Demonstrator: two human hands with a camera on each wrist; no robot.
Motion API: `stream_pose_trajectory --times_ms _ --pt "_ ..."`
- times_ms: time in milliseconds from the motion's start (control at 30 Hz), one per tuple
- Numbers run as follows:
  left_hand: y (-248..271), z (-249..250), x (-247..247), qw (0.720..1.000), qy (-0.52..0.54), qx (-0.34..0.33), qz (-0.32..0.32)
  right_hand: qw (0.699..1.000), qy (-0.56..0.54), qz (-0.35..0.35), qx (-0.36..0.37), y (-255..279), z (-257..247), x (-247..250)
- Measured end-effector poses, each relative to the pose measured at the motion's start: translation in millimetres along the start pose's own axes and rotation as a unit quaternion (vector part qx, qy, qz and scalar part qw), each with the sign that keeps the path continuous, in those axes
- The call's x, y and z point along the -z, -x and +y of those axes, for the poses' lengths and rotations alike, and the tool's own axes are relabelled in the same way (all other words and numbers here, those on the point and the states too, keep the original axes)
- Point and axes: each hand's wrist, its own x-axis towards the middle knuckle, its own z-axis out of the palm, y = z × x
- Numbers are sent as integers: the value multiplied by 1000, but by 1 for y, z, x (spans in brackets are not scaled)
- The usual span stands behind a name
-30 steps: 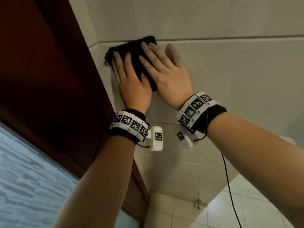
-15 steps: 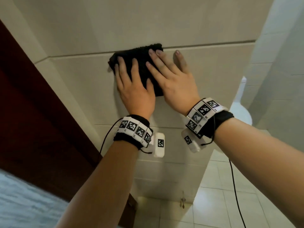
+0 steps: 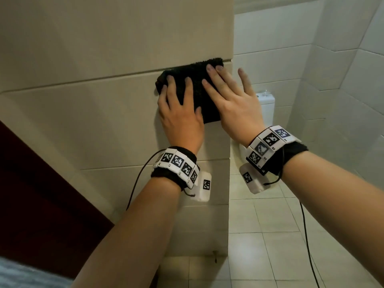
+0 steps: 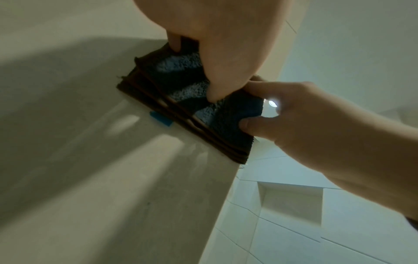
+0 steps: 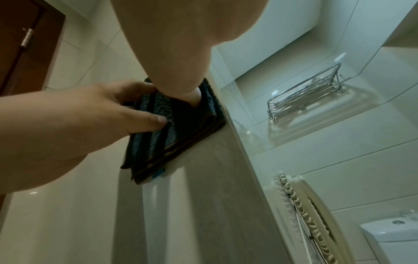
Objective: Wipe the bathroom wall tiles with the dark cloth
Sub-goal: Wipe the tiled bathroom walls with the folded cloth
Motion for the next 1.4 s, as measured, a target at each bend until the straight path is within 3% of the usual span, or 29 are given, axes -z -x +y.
stream_pose_trajectory --times_ms 300,467,667,867,1067,1400 --pt "-8 -13 7 998 -29 -47 -4 995 -14 72 -65 -12 -13 3" --pt "-11 -22 0 997 44 -70 -7 988 -95 10 -121 -20 -24 2" --pt "1 -28 -12 995 79 -67 -4 983 -99 -69 -137 -15 -30 7" --pt "42 -34 -30 994 75 -44 -67 984 -68 -102 -130 26 -46 -17" --pt "83 -47 -54 989 52 -21 -134 973 -55 -188 -118 66 -71 -37" --pt "92 -73 -60 989 45 -22 -138 934 -116 -296 -161 54 -97 -35"
